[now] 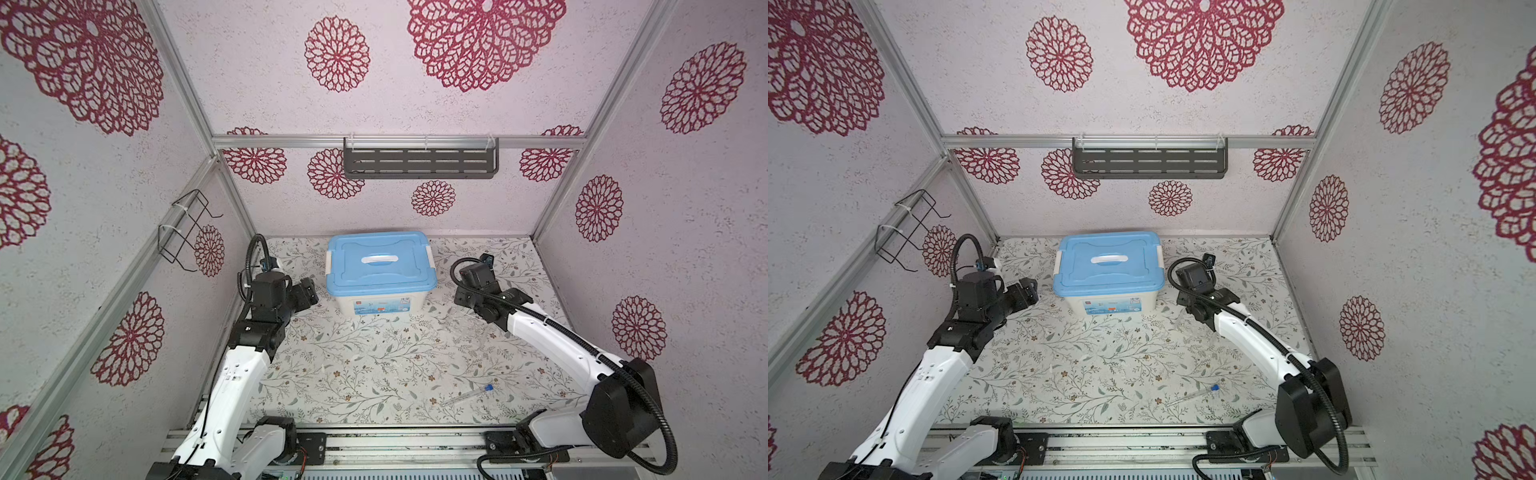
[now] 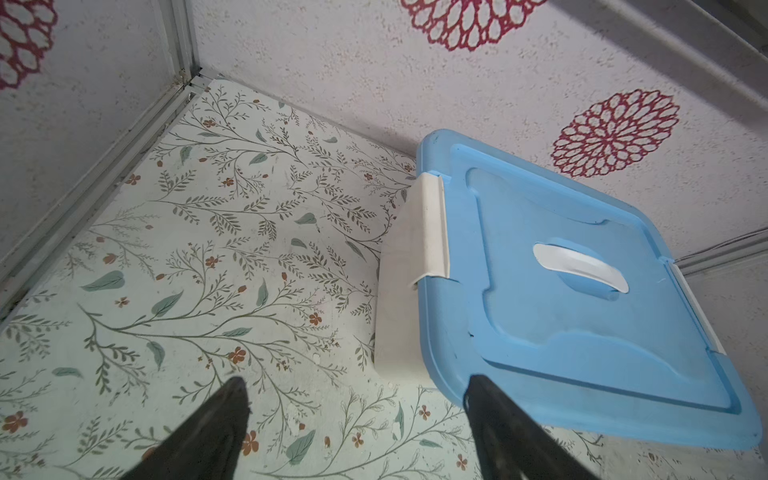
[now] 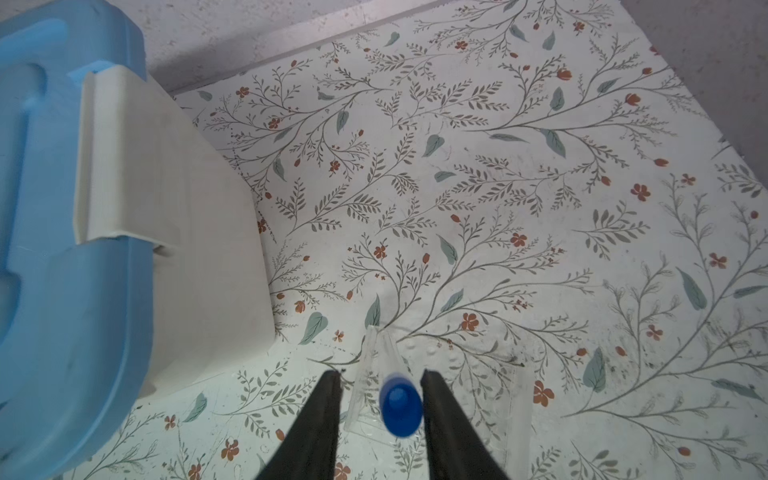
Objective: Organize the chemistry lab equipment
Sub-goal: 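Lower the held tube toward the clear tray with the right gripper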
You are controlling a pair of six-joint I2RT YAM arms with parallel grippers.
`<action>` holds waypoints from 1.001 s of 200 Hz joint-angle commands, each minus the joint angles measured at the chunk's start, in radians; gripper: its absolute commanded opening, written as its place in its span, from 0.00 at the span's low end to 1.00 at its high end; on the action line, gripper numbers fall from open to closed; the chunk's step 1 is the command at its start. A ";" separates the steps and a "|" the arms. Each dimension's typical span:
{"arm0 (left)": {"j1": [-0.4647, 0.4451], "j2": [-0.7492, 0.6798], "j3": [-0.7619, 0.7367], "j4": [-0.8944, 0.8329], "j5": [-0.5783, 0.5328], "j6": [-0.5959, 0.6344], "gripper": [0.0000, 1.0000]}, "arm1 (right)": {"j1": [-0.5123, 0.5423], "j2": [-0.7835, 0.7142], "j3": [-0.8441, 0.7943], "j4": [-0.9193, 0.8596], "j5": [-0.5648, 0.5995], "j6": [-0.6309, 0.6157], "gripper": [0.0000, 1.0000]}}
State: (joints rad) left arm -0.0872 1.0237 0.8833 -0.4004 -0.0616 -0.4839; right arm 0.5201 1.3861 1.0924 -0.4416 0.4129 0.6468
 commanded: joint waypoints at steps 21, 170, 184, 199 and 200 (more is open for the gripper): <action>-0.004 0.006 -0.014 0.029 0.009 -0.006 0.85 | 0.003 -0.016 0.035 -0.025 0.012 -0.006 0.37; -0.004 0.005 -0.012 0.028 0.005 -0.004 0.85 | 0.004 0.097 0.104 -0.040 -0.009 0.007 0.26; -0.003 0.005 -0.012 0.026 0.005 -0.002 0.85 | 0.002 0.110 0.111 -0.041 -0.005 0.004 0.25; -0.004 0.006 -0.012 0.026 0.004 -0.002 0.85 | 0.002 0.122 0.117 -0.043 -0.003 0.001 0.24; -0.005 0.005 -0.012 0.025 0.003 -0.002 0.85 | 0.002 0.123 0.117 -0.043 -0.003 0.001 0.24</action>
State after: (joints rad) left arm -0.0872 1.0237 0.8833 -0.4004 -0.0586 -0.4839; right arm 0.5201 1.4975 1.1725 -0.4702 0.3889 0.6483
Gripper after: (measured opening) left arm 0.854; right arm 0.246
